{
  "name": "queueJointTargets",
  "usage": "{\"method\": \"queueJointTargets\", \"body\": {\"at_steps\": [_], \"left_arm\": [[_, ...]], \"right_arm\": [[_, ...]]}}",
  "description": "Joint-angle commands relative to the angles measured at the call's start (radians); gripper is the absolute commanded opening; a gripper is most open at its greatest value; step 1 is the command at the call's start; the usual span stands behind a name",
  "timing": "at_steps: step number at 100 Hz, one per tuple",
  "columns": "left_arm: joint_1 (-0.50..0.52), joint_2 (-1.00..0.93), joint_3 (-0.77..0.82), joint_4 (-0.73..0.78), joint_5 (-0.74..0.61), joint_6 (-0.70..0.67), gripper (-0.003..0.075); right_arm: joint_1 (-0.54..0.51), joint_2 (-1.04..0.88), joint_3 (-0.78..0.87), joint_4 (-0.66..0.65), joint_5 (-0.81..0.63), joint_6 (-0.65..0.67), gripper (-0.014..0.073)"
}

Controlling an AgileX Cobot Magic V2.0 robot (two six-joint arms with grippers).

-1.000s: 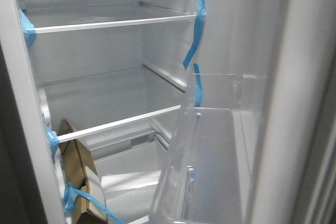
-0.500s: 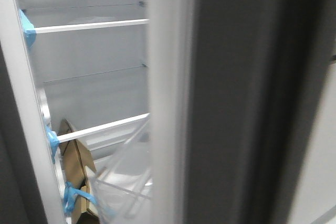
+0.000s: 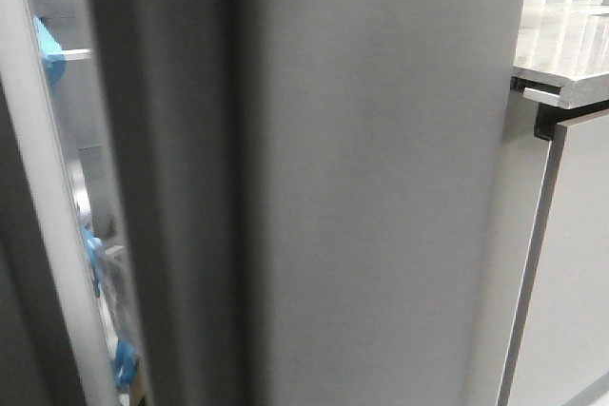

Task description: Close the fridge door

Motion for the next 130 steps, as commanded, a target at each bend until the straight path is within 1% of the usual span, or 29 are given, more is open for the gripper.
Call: {"method": "queueJointTargets", "body": {"at_steps": [1, 12, 26, 40, 47, 57, 69, 85, 100, 108, 115, 130], "left_arm": [[-0.002, -0.023, 0.040, -0.006, -0.083, -0.002, -0.0020], [-0.002, -0.023, 0.040, -0.006, -0.083, -0.002, -0.0020], [-0.002, -0.023, 0.040, -0.006, -0.083, -0.002, -0.0020], [-0.002, -0.023, 0.040, -0.006, -0.083, -0.002, -0.0020], [-0.002, -0.023, 0.040, -0.006, -0.083, -0.002, -0.0020], [-0.002, -0.023, 0.040, -0.006, -0.083, -0.002, -0.0020], [-0.002, -0.023, 0.040, -0.006, -0.083, -0.002, -0.0020], [-0.002, -0.023, 0.040, -0.006, -0.083, -0.002, -0.0020], [-0.002, -0.023, 0.040, -0.006, -0.083, -0.002, -0.0020], [-0.002, -0.023, 0.040, -0.006, -0.083, -0.002, -0.0020], [-0.002, -0.023, 0.040, -0.006, -0.083, -0.002, -0.0020], [-0.002, -0.023, 0.040, -0.006, -0.083, -0.002, -0.0020]], "right_arm": [[0.066, 0.034, -0.069, -0.099, -0.124, 0.016, -0.0071], [0.125, 0.092, -0.104, -0.234, -0.219, 0.078, -0.0071], [0.171, 0.174, -0.142, -0.412, -0.346, 0.159, -0.0071], [0.196, 0.263, -0.176, -0.631, -0.486, 0.284, -0.0071], [0.196, 0.312, -0.199, -0.721, -0.551, 0.336, -0.0071], [0.196, 0.386, -0.233, -0.779, -0.654, 0.352, -0.0071], [0.196, 0.457, -0.275, -0.786, -0.720, 0.352, -0.0071], [0.198, 0.508, -0.315, -0.786, -0.703, 0.352, -0.0071], [0.200, 0.508, -0.315, -0.786, -0.701, 0.352, -0.0071], [0.200, 0.498, -0.315, -0.786, -0.669, 0.352, -0.0071], [0.196, 0.470, -0.315, -0.784, -0.586, 0.352, -0.0071], [0.147, 0.384, -0.315, -0.784, -0.367, 0.352, -0.0071]]}}
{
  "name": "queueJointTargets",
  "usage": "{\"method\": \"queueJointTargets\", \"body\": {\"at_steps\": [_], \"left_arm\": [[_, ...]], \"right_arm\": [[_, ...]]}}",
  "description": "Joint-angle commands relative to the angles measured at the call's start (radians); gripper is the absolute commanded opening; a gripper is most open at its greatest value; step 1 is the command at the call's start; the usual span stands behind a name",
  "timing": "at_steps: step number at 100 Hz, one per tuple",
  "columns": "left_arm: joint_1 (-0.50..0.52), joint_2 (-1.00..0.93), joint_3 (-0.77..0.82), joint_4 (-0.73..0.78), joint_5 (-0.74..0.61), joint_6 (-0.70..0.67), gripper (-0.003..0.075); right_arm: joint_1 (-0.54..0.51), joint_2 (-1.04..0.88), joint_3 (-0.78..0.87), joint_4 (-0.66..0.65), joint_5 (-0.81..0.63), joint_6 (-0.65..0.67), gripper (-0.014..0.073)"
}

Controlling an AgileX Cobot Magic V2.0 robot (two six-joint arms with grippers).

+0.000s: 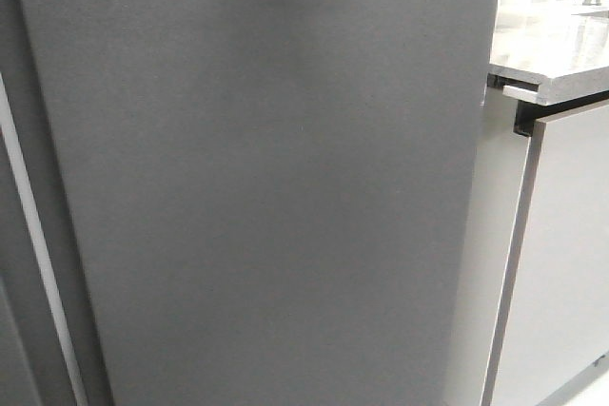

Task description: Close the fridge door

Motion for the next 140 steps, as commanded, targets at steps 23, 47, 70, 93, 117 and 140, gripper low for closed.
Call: {"method": "queueJointTargets", "body": {"at_steps": [23, 47, 70, 93, 117, 140], "left_arm": [[-0.002, -0.023, 0.040, -0.006, -0.083, -0.002, -0.0020], [-0.002, -0.023, 0.040, -0.006, -0.083, -0.002, -0.0020], [-0.002, -0.023, 0.040, -0.006, -0.083, -0.002, -0.0020], [-0.002, -0.023, 0.040, -0.006, -0.083, -0.002, -0.0020], [-0.002, -0.023, 0.040, -0.006, -0.083, -0.002, -0.0020], [-0.002, -0.023, 0.040, -0.006, -0.083, -0.002, -0.0020]], "right_arm": [[-0.130, -0.285, 0.054, -0.015, 0.139, -0.041, -0.0071], [-0.205, -0.515, 0.262, -0.067, 0.136, -0.048, -0.0071], [-0.300, -0.764, 0.494, -0.067, 0.136, -0.048, -0.0071], [-0.385, -1.028, 0.733, -0.067, 0.136, -0.048, -0.0071], [-0.478, -1.272, 0.955, -0.067, 0.136, -0.048, -0.0071], [-0.522, -1.470, 1.142, -0.067, 0.136, -0.048, -0.0071]]}}
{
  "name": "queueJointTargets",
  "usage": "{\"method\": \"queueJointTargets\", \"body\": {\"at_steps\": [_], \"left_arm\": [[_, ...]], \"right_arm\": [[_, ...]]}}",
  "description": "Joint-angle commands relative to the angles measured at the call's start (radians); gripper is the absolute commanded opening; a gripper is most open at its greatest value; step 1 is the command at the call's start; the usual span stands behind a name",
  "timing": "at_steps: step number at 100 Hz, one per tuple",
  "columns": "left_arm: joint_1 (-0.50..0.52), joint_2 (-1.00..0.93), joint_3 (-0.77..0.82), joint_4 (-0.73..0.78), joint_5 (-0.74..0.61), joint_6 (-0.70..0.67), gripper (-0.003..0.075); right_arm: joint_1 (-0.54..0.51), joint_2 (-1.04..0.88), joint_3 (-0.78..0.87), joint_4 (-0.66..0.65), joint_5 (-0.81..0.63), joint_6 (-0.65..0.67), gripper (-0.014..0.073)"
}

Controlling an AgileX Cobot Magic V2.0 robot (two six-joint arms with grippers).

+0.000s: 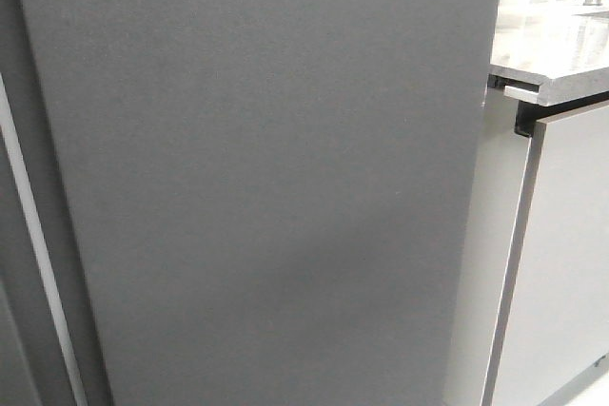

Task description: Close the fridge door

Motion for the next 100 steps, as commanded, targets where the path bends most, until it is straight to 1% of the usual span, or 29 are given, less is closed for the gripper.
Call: {"method": "queueJointTargets", "body": {"at_steps": [1, 25, 30, 36, 48, 66, 100], "left_arm": [[-0.002, -0.023, 0.040, -0.006, -0.083, -0.002, -0.0020], [-0.002, -0.023, 0.040, -0.006, -0.083, -0.002, -0.0020], [-0.002, -0.023, 0.040, -0.006, -0.083, -0.002, -0.0020], [-0.002, -0.023, 0.040, -0.006, -0.083, -0.002, -0.0020], [-0.002, -0.023, 0.040, -0.006, -0.083, -0.002, -0.0020], [-0.002, -0.023, 0.040, -0.006, -0.083, -0.002, -0.0020], [-0.002, -0.023, 0.040, -0.006, -0.083, -0.002, -0.0020]], "right_arm": [[-0.014, -0.050, 0.041, -0.011, -0.071, -0.007, -0.0071], [-0.024, -0.151, 0.207, -0.011, -0.071, -0.007, -0.0071], [-0.037, -0.167, 0.236, -0.011, -0.089, -0.007, -0.0071], [-0.059, -0.167, 0.227, -0.011, -0.033, -0.007, -0.0071], [-0.096, -0.167, 0.232, -0.025, -0.051, -0.007, -0.0071], [-0.096, -0.167, 0.232, -0.122, -0.054, -0.007, -0.0071], [-0.096, -0.165, 0.232, -0.122, -0.069, 0.000, -0.0071]]}}
